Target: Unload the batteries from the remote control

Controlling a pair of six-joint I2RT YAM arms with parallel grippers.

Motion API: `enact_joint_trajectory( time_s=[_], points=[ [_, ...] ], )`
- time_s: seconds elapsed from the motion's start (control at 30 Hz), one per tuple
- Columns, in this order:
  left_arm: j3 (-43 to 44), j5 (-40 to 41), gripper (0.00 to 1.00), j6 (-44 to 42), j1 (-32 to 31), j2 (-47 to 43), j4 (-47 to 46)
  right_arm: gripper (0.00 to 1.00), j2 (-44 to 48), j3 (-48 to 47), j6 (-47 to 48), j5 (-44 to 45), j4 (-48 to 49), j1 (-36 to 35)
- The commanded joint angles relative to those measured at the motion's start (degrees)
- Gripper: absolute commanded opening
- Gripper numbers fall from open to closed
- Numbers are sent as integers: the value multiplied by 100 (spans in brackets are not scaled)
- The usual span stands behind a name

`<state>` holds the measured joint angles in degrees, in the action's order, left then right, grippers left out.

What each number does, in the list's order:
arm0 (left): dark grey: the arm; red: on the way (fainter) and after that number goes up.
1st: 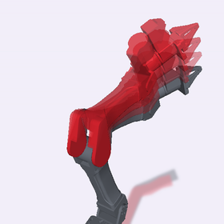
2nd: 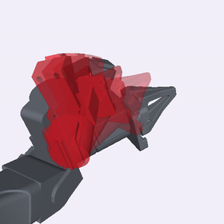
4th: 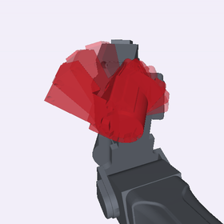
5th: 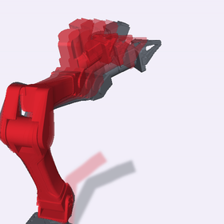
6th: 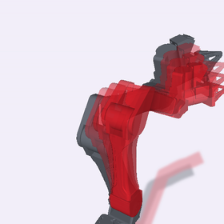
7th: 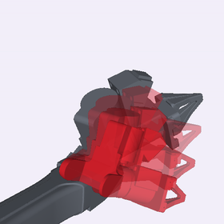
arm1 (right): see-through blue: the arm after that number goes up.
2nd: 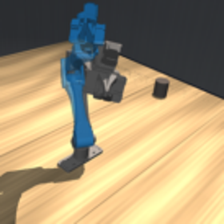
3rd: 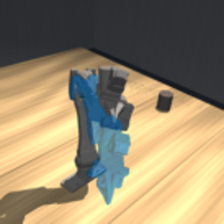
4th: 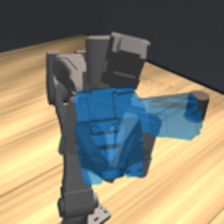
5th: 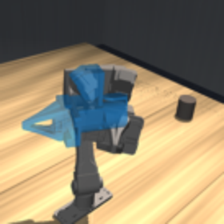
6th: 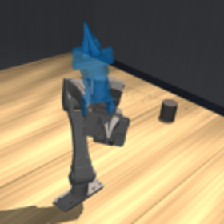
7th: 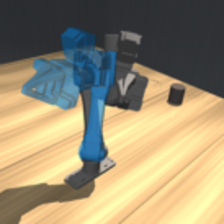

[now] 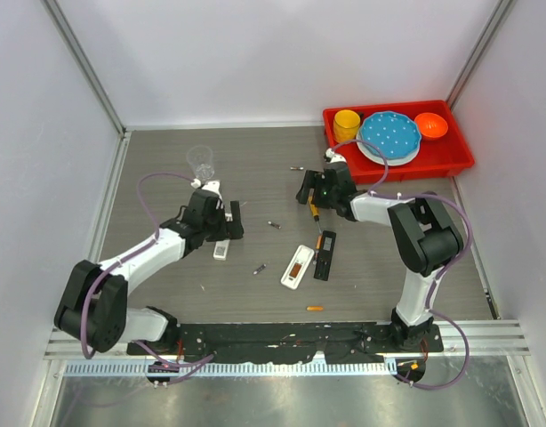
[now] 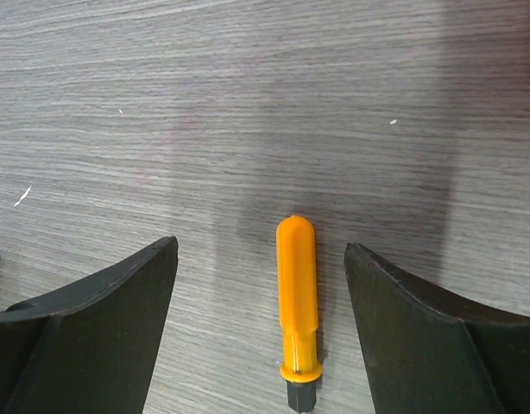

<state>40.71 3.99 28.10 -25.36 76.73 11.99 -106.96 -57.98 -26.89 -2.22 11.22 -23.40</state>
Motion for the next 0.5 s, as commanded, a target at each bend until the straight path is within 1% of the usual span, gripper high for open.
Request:
enact_joint_trajectory(
  time_s=[0.0,0.2,0.23,0.3,0.33,0.37,0.43,0.47],
  points=[
    [-45,-249,100,-59,32,-377,-460,84,351,-82,62,-33,-314,-7],
    [-150,-381,100,-173,32,-974,-820,85,1044,-135,-105,99,-525,2],
    [-177,-381,100,-182,23,-1254,-934,85,1158,-100,-114,134,-533,-7],
    [-282,-215,100,-199,23,-1545,-1031,85,1624,40,-167,204,-525,2],
    [-309,-84,100,-199,23,-1791,-1067,83,1817,102,-176,335,-516,2],
    [-335,135,100,-191,23,-1923,-1076,83,2175,241,-158,467,-516,2],
    [-370,374,100,-208,23,-2292,-988,83,2599,409,-115,704,-533,2],
    [-397,505,100,-252,23,-2390,-988,83,3036,566,-53,792,-586,2]
  ],
)
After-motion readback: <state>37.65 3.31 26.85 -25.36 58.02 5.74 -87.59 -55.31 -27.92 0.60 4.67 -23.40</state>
